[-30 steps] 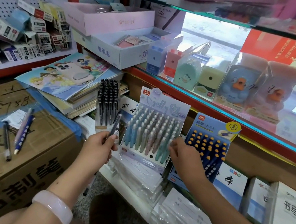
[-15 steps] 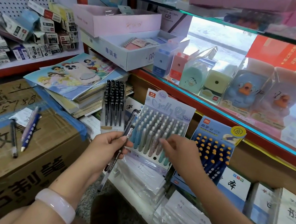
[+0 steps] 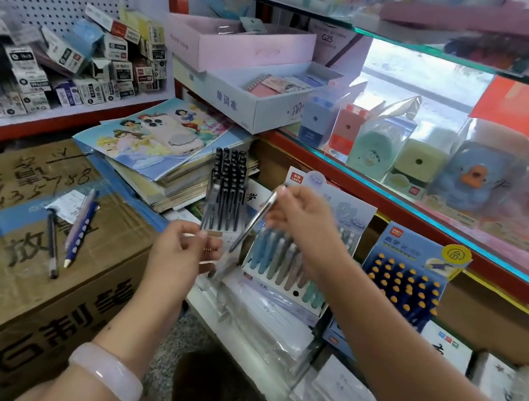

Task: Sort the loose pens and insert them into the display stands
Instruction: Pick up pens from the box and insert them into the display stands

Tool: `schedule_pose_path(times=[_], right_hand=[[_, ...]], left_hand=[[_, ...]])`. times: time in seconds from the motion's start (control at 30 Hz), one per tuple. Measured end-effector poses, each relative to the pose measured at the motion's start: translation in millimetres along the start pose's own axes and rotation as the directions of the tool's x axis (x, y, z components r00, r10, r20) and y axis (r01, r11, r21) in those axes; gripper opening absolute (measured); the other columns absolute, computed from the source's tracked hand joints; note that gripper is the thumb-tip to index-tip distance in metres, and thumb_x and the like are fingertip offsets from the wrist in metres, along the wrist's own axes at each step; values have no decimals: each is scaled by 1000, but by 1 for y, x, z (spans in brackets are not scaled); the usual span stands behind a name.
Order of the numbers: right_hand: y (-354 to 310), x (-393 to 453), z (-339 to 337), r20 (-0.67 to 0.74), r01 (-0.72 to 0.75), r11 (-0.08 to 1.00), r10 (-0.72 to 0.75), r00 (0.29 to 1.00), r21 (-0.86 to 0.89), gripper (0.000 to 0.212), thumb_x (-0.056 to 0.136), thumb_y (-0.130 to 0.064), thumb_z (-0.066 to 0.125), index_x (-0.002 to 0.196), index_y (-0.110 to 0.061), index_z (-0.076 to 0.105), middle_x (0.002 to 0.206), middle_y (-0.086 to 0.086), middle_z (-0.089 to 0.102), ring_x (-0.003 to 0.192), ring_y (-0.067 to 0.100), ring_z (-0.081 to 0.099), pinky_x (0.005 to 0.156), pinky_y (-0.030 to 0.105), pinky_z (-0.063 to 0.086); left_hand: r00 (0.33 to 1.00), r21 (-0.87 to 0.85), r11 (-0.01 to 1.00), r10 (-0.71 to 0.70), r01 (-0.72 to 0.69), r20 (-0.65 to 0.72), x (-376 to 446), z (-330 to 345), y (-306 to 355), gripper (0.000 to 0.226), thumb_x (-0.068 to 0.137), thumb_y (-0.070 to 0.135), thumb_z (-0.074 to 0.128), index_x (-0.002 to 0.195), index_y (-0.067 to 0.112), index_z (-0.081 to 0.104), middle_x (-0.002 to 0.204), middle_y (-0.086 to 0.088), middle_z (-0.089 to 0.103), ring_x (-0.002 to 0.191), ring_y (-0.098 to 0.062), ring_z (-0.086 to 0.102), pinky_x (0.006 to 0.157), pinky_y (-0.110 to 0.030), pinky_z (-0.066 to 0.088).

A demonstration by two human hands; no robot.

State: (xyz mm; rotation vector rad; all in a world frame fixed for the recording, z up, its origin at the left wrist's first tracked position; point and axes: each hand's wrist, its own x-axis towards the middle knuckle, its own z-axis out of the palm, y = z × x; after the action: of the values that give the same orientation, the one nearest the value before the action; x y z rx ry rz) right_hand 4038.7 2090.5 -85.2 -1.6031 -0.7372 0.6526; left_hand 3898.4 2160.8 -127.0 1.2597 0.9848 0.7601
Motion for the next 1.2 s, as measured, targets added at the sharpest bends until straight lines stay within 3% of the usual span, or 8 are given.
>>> schedule_pose_path(times=[0.13,0.23,0.4,0.5,0.8,1.07,1.2], right_hand=[[-14,39,2,-231,218,957,-259,938,-190,13,96,-20,48,103,-10,54,93,6,67,77,12,66,78,28,57],[-3,62,23,-131,284,882,-354,926,-376,15,95,-20,51,104,-8,56,92,7,69,82,21,67,83,43,54],[29,75,55,22,326,805,-363,931,-495,20,95,-20,50,108,-5,56,96,13,67,88,26,65,81,46,53],[38,79,64,53,334,763,-368,928,-554,21,97,-21,48,109,-6,56,94,14,67,86,27,63,77,39,52],[43,86,75,80,344,751,-364,928,-564,20,97,-22,46,108,-6,53,90,13,66,83,28,64,73,45,53],[40,87,76,85,324,711,-350,933,-625,21,98,-21,44,109,-5,51,82,16,64,73,30,58,61,38,47],[38,86,76,74,315,683,-358,931,-659,22,99,-21,42,111,-5,51,81,15,64,71,30,58,60,35,43]], left_hand=[[975,15,995,98,-96,-198,8,-15,9,11,97,16,46,89,22,51,76,-2,61,60,-15,53,54,-27,42],[959,14,994,108,-108,-264,14,-22,9,10,96,19,48,88,22,52,75,-1,60,62,-14,51,56,-27,40],[954,55,994,102,-90,-280,23,-29,5,10,97,19,46,104,18,54,90,-4,61,75,-17,53,67,-30,42],[955,45,996,87,-77,-284,25,-30,6,13,97,18,46,107,18,54,92,-4,61,78,-17,53,74,-32,43],[957,33,998,60,-53,-284,23,-28,9,12,96,13,46,93,22,53,84,-2,60,68,-10,52,60,-22,41],[961,53,998,42,-29,-272,19,-28,11,23,95,11,48,81,29,51,81,-2,60,71,-15,53,72,-32,45],[963,60,998,36,-21,-267,18,-28,10,15,95,11,48,90,24,54,86,-7,61,73,-17,53,74,-35,45]])
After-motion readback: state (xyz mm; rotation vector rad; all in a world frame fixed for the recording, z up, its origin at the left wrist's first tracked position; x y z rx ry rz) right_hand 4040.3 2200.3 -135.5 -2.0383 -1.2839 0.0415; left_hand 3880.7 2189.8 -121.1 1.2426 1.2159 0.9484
